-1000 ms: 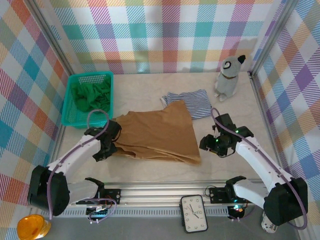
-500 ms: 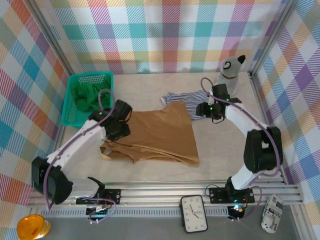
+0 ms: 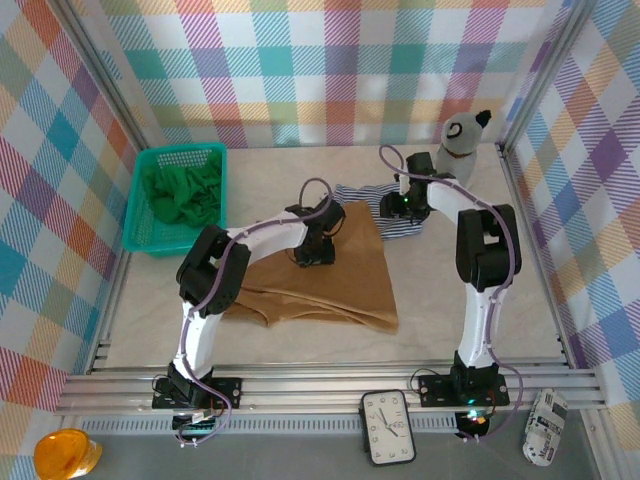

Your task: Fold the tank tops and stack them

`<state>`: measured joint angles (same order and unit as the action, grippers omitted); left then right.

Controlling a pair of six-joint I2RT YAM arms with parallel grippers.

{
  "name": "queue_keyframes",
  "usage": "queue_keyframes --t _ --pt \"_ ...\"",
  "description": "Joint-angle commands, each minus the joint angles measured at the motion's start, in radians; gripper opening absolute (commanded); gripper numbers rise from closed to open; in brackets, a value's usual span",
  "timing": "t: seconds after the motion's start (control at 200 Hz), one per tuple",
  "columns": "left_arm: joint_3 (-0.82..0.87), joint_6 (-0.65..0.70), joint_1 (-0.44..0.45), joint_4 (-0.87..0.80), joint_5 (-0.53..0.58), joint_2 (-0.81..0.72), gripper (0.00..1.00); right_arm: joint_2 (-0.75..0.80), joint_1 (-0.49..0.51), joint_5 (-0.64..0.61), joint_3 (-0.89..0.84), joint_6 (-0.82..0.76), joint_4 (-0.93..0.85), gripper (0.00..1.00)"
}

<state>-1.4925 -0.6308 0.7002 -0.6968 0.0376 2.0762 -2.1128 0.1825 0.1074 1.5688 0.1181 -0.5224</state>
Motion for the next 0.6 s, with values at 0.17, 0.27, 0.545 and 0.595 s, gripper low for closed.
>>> queue_keyframes --t 0.17,0.27,0.545,0.595 --pt "0.253 -0.012 0.009 -0.080 0.001 -0.120 0.41 -0.181 -0.006 -0.097 0.247 -0.002 -0.269 0.64" --pt "0.330 -0.007 0.004 -0.123 0.026 -0.163 0.41 -0.235 -0.010 -0.109 0.338 -0.001 -0.315 0.65" --pt "0.161 0.062 0.008 -0.282 0.001 -0.165 0.42 -0.405 -0.023 -0.093 0.660 -0.023 -0.426 0.66" --pt "0.060 0.072 0.014 -0.304 0.002 -0.162 0.42 -0.402 -0.027 -0.062 0.673 -0.022 -0.411 0.66"
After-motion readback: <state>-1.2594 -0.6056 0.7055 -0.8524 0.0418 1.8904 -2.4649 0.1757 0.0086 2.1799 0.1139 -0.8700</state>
